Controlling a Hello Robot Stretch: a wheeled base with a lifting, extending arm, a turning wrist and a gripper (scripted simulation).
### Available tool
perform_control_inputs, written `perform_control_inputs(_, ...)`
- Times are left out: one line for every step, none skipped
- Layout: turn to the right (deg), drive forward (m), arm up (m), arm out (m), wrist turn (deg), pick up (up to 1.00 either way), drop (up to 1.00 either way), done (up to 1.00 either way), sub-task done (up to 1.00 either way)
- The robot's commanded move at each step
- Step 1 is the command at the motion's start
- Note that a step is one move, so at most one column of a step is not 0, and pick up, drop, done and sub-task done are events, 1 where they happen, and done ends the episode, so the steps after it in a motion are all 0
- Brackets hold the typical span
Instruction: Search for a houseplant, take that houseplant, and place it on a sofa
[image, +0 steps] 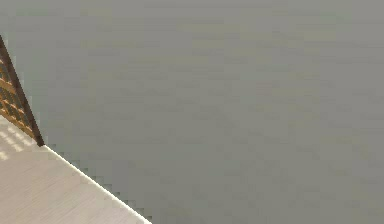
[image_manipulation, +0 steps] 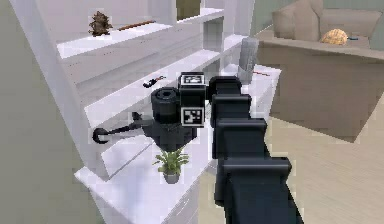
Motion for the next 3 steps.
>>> perform_control_inputs(0.0,0.0,0.0,0.0,33.0,0.0,0.0,0.0,0.0)
perform_control_inputs(0.0,0.0,-0.3,0.0,0.0,0.0,0.0,0.0,0.0)
perform_control_inputs(0.0,0.0,0.0,0.0,0.0,1.0,0.0,0.0,0.0)
